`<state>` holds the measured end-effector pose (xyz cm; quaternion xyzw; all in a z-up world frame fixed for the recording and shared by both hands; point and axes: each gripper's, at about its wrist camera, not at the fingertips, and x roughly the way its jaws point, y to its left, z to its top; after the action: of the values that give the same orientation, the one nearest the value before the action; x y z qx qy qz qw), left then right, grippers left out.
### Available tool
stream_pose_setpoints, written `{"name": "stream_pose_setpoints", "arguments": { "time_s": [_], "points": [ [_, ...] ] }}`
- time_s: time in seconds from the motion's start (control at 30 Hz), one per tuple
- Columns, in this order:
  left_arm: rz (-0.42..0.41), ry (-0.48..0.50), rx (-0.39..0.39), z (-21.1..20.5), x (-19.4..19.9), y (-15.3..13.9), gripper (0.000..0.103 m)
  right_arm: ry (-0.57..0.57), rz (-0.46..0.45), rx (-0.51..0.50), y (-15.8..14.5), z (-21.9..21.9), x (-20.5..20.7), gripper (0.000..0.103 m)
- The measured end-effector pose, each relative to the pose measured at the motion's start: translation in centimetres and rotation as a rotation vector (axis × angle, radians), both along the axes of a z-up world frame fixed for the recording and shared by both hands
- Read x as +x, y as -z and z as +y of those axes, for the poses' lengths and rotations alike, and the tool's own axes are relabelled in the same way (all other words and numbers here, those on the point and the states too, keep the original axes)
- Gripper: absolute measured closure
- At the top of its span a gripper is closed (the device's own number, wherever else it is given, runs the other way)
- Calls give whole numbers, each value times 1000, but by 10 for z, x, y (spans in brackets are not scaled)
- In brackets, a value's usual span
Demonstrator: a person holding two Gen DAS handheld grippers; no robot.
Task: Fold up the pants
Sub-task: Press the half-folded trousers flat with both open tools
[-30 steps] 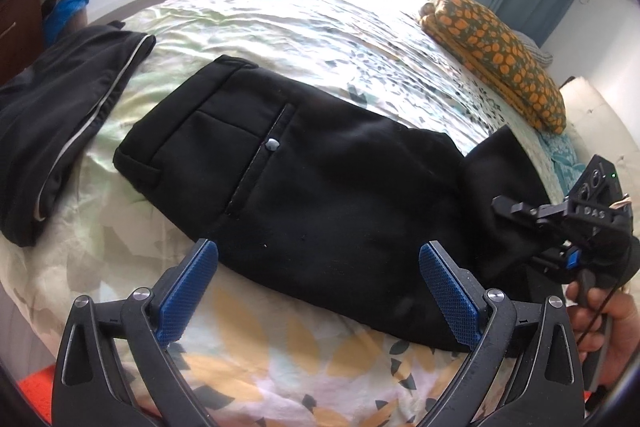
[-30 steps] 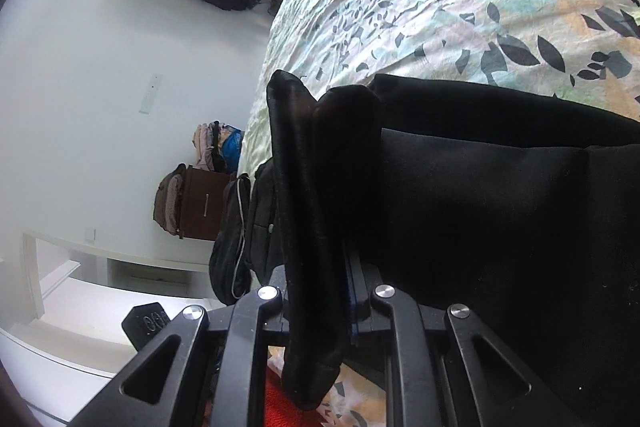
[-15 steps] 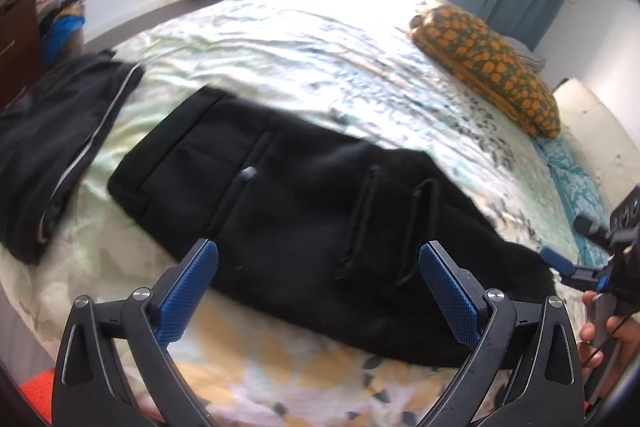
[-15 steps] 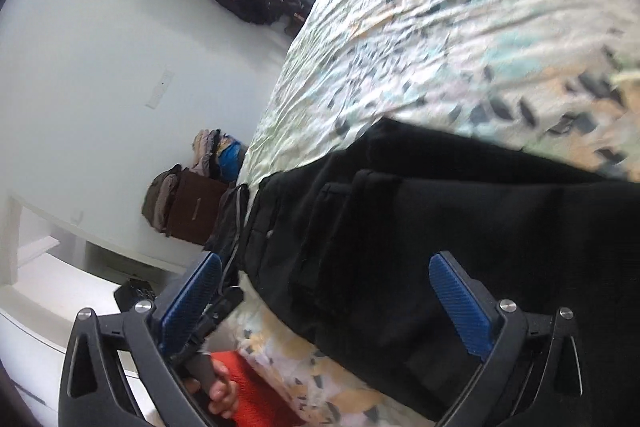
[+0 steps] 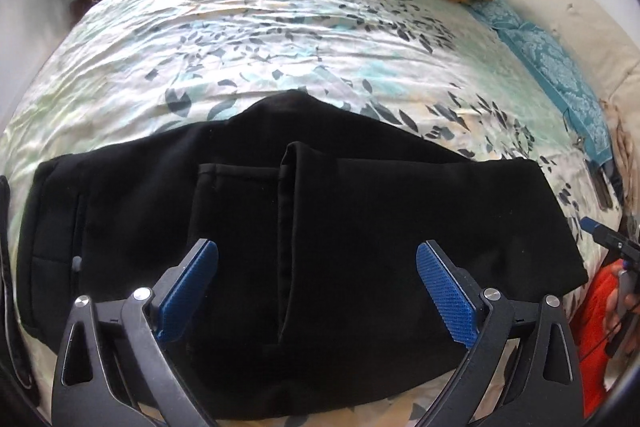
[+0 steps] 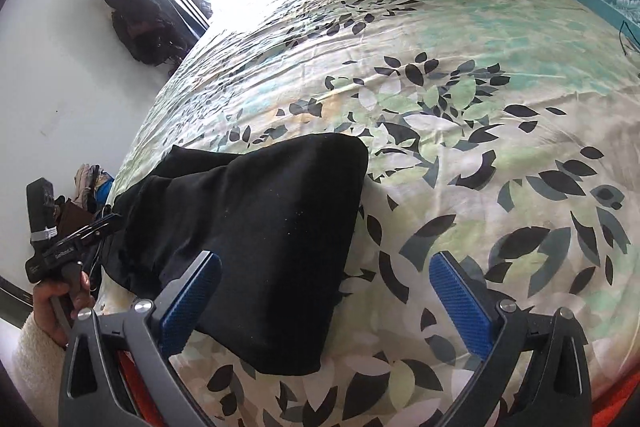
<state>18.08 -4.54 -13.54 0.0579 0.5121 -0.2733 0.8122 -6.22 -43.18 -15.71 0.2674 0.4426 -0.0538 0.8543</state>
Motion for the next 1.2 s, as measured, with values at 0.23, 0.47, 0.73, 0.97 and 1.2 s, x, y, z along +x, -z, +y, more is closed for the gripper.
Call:
{"name": "stream_pose_setpoints", "arguments": {
  "time_s": [0.23, 0.47, 0.73, 0.97, 1.2],
  "points": [
    [86, 37, 53, -11, 3, 22, 100, 4, -84, -96, -26, 6, 5, 0],
    [12, -81, -29, 43, 10, -19, 101, 20, -68, -109, -22, 2, 2, 0],
    [-2, -47, 140, 30, 5, 5, 91, -42, -52, -126, -18, 28, 17, 0],
    [-99, -85, 202, 35, 4, -21, 63, -255, 234, -369, 50, 81, 43, 0],
    [-144, -80, -81, 29, -19, -67, 36, -233, 218, -357, 37, 80, 37, 0]
  ]
}}
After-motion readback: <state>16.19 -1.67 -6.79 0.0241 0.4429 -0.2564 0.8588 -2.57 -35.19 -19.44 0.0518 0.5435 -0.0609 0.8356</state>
